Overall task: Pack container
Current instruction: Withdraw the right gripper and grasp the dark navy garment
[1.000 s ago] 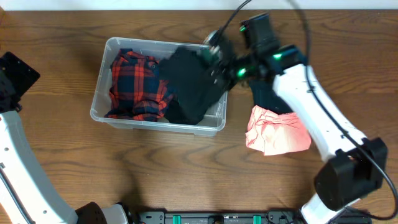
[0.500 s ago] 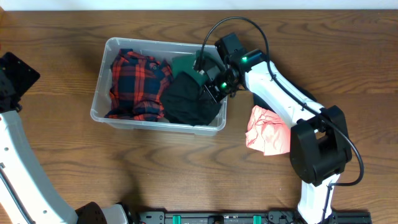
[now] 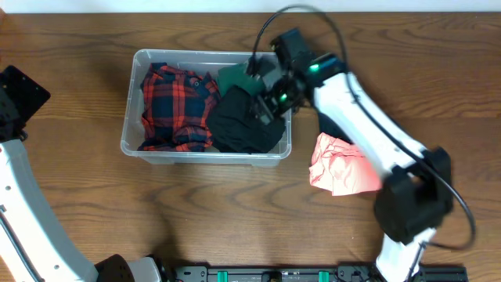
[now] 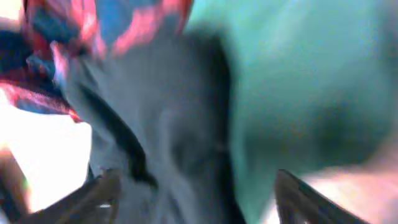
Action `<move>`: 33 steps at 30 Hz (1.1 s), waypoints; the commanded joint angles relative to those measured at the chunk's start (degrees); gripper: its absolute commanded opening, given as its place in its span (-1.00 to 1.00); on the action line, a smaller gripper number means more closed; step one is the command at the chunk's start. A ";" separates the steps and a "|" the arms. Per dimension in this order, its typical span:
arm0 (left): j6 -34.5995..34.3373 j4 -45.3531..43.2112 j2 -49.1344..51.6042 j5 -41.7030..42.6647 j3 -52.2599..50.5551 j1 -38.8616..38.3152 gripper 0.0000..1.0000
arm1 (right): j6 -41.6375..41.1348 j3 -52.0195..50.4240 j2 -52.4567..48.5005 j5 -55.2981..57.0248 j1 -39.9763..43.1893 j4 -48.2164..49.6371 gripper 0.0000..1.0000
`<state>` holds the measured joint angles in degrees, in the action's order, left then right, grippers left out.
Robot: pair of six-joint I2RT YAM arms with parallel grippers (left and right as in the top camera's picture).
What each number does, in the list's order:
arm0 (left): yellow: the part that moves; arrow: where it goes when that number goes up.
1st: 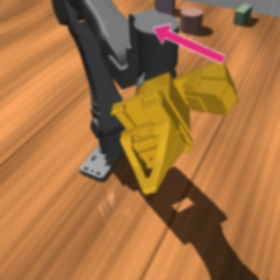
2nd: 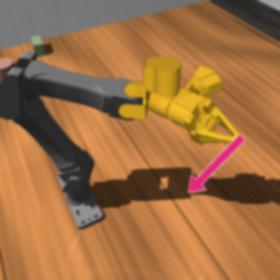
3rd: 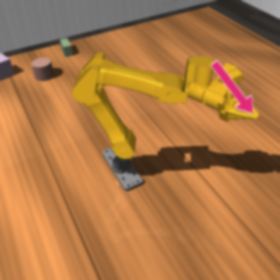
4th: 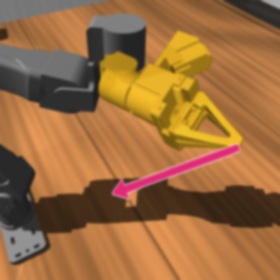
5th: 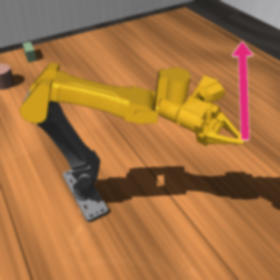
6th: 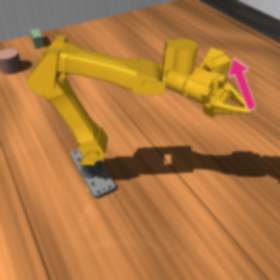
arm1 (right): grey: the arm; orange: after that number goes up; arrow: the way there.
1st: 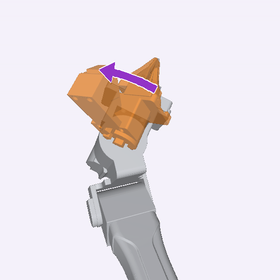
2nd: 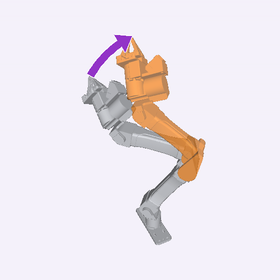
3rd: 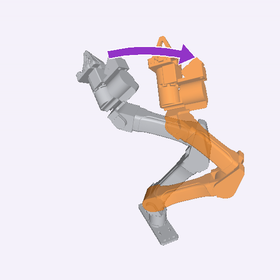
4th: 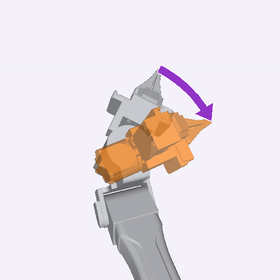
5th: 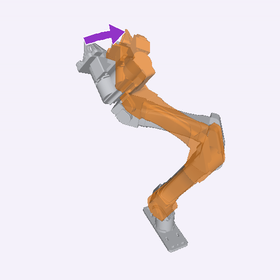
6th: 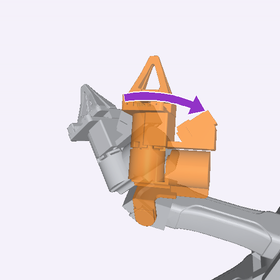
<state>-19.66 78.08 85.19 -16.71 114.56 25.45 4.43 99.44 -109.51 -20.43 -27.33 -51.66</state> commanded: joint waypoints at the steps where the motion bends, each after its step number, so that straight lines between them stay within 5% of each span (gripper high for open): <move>1: -0.17 0.13 0.33 -0.52 0.42 0.24 0.96 | -7.04 2.78 8.07 12.85 3.61 -0.24 0.80; 8: -0.17 0.13 0.33 -0.52 0.42 0.24 0.96 | -18.56 2.60 11.02 11.58 19.71 -6.29 0.93; 16: -0.17 0.13 0.33 -0.52 0.42 0.24 0.96 | -15.47 -3.58 1.86 0.26 39.98 -9.27 0.99; 27: -0.17 0.13 0.33 -0.52 0.42 0.24 0.96 | -8.00 -10.19 -15.39 -7.30 42.73 -3.63 0.87; 30: -0.15 0.13 0.33 -0.52 0.42 0.24 0.96 | -7.96 -11.15 -17.20 -9.25 41.57 -1.20 0.73; 33: -0.15 0.11 0.33 -0.52 0.42 0.24 0.96 | -7.43 -11.80 -17.25 -11.56 40.52 0.00 0.02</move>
<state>-19.66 78.11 85.19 -16.69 114.56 25.45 -4.56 88.99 -124.73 -27.90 14.83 -51.77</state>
